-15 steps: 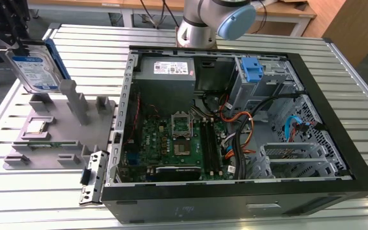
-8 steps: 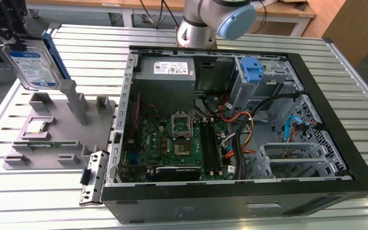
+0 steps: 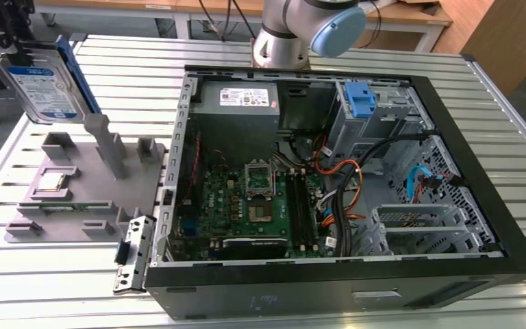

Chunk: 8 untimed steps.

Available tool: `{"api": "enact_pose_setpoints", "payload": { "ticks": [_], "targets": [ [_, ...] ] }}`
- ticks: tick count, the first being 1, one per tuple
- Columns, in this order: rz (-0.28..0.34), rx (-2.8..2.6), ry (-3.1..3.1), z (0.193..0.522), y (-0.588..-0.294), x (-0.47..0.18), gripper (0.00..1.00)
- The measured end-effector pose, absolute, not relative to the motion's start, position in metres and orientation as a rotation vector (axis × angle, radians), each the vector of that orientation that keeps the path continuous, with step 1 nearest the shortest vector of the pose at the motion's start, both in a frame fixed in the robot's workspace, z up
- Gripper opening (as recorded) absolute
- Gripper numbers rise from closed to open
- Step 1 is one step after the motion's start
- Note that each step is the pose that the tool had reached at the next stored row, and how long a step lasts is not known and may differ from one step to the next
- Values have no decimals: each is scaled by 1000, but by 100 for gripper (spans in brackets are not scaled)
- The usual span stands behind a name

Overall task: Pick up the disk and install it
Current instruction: 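Pick up the disk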

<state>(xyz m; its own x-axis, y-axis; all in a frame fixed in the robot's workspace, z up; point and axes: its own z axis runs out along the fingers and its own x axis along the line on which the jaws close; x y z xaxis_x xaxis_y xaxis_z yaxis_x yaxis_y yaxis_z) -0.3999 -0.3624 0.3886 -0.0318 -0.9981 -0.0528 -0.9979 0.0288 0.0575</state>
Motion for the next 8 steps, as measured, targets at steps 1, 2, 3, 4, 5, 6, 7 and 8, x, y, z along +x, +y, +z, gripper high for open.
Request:
{"api": "enact_pose_setpoints", "payload": {
  "ticks": [1,2,3,4,5,6,7,8],
  "targets": [
    [-123,2184,-2252,389,-362,-400,35],
    [-123,2184,-2252,390,-362,-400,35],
    [-123,2184,-2252,391,-362,-400,35],
    [-123,2183,-2252,393,-362,-400,35],
    [-123,2183,-2252,394,-362,-400,35],
    [-123,2183,-2253,395,-362,-400,35],
    [-123,2183,-2253,396,-362,-400,35],
    [-123,2183,-2253,396,-362,-400,35]
  ]
}}
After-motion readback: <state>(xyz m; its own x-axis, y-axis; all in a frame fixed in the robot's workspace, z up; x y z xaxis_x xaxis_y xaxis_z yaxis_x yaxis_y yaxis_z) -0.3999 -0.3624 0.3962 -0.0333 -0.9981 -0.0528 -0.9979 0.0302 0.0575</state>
